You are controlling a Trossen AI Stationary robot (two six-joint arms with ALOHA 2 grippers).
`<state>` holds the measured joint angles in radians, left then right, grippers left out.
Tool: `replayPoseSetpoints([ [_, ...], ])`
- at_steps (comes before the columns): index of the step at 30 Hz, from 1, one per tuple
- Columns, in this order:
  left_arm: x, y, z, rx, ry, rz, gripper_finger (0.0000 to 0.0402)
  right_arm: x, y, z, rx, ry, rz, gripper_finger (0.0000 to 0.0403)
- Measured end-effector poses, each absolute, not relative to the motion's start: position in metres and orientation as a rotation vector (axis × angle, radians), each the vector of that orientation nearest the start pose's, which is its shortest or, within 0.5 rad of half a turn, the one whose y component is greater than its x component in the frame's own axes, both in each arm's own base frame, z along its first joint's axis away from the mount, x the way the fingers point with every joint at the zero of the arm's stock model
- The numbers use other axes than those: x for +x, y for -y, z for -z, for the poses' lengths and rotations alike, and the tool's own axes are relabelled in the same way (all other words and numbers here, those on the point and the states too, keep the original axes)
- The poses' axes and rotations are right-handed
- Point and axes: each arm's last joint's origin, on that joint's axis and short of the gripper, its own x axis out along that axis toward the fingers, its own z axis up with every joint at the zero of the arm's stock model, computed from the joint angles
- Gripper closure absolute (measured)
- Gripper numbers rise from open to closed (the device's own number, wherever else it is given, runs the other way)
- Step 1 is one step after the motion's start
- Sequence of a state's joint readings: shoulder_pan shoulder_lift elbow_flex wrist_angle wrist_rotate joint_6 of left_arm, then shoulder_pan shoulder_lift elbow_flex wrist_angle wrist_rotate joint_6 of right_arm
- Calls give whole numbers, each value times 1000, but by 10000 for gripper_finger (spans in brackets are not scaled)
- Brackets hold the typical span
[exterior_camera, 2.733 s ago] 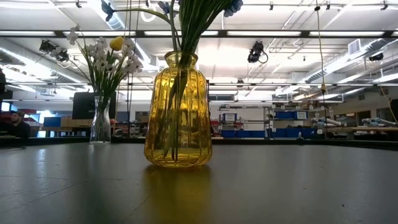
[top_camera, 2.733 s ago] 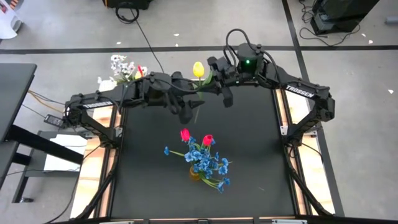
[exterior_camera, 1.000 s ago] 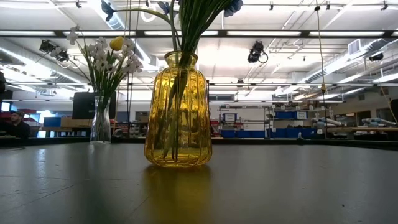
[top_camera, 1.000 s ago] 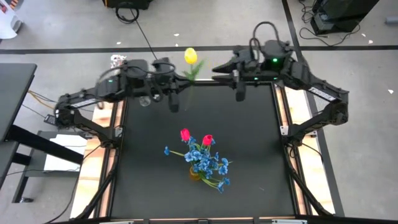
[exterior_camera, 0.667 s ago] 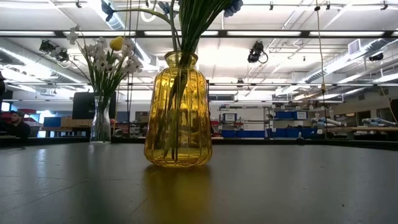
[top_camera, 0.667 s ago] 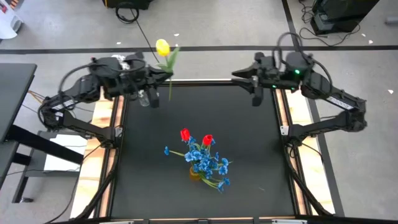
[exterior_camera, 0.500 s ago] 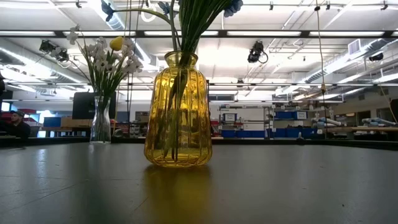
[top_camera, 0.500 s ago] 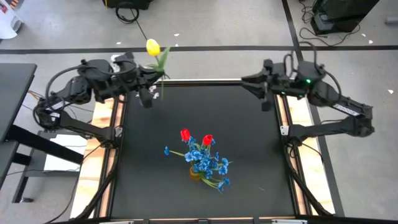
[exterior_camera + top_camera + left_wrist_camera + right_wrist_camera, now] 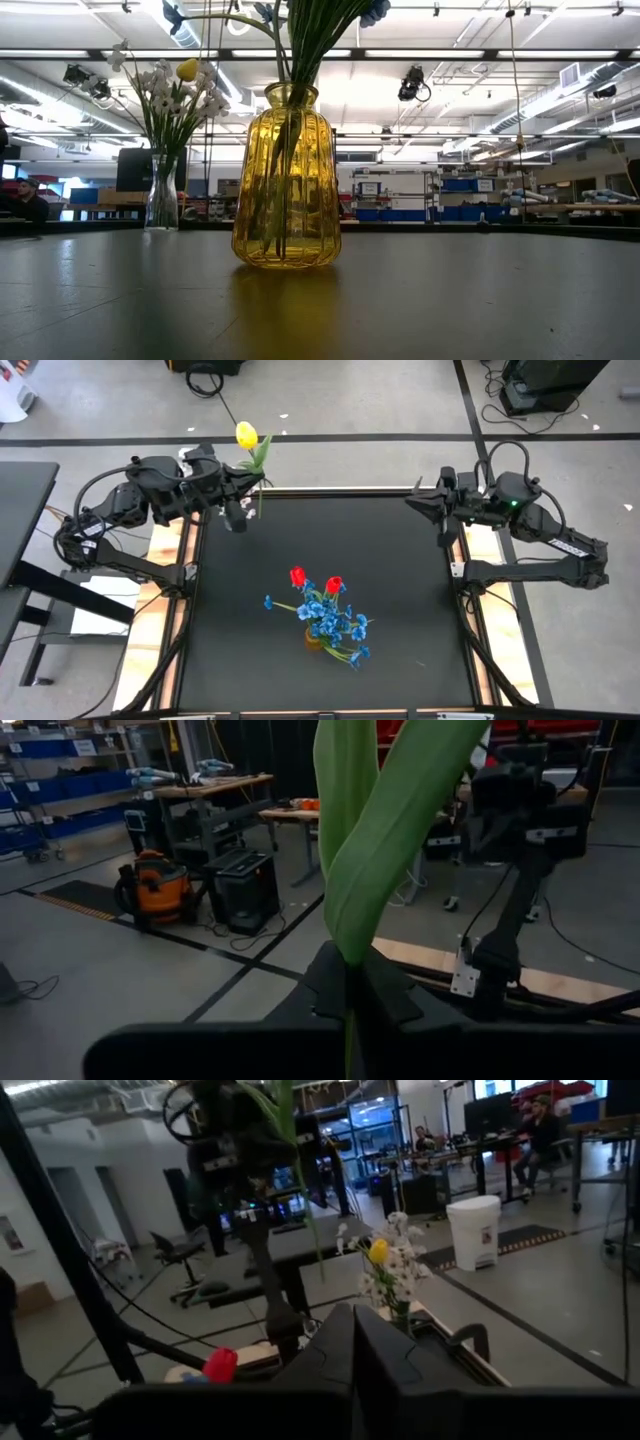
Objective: Sort flowers into vase by color
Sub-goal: Put the yellow flower into the transparent vase
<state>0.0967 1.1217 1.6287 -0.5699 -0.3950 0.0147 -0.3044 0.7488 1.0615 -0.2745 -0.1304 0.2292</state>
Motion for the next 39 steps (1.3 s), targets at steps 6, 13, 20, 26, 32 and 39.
replayPoseSetpoints([
  [6,180,-29,-508,23,-62,-490,393,126,35,-422,222,78,143,389],
  [13,181,-29,-507,24,-66,-489,393,126,33,-421,222,64,84,397],
  [20,181,-29,-508,23,-62,-489,392,128,31,-421,163,44,-19,392],
  [26,179,-28,-510,29,-45,-489,390,128,31,-425,159,89,-11,370],
  [32,169,-28,-513,39,-26,-498,390,127,31,-427,146,108,2,323],
  [39,151,-29,-516,41,-19,-562,389,128,32,-428,149,117,11,272],
])
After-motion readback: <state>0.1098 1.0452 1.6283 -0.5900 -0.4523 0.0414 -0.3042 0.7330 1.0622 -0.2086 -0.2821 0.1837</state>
